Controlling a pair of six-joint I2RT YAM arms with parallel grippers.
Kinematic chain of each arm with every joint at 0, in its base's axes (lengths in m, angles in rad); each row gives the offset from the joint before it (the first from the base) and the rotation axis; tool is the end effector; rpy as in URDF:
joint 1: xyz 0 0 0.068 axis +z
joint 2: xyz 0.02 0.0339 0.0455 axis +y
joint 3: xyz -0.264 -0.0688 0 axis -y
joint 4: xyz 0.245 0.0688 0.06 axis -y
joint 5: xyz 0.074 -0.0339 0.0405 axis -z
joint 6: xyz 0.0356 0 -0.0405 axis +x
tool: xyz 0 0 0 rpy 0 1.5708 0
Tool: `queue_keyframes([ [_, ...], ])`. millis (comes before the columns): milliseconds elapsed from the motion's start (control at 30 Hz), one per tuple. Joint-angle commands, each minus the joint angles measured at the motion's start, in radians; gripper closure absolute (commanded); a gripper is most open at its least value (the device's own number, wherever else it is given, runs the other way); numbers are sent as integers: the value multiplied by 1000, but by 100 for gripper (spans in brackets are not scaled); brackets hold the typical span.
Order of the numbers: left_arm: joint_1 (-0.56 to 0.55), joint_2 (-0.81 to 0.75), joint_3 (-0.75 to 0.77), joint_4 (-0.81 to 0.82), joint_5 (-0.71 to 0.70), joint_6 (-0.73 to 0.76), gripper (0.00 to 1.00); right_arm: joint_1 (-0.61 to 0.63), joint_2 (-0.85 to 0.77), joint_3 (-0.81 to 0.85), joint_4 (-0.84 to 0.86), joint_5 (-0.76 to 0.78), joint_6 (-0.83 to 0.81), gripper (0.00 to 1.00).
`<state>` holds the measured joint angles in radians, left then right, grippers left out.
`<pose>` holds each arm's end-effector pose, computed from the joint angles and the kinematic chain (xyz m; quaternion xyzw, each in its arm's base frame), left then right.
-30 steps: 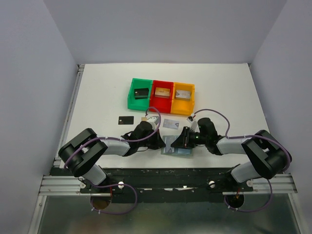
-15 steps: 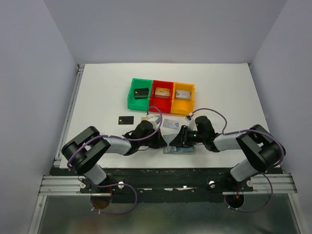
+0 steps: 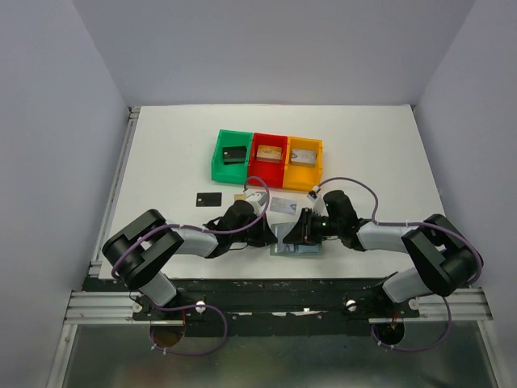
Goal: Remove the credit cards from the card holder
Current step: Remove the credit card from the card holder.
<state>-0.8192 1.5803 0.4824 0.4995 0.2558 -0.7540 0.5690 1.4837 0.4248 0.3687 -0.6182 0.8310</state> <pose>0.1826 -0.2086 0.1256 0.0882 0.8745 -0.4077 0.2475 0.1985 0.1514 0.1267 -0.0160 0.8713 0.4720 0.1333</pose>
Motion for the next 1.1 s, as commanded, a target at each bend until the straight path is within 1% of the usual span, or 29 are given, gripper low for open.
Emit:
queue_keyframes([
  [0,-11,37,-27,-42,-16,-7,100,8,-56,34,-86,12,-49,70],
  [667,0,43,-38,-39,-24,-24,100,8,-158,28,-204,63,-87,71],
  [1067,2,27,-48,-41,-29,-24,100,6,-178,28,-243,107,-99,75],
])
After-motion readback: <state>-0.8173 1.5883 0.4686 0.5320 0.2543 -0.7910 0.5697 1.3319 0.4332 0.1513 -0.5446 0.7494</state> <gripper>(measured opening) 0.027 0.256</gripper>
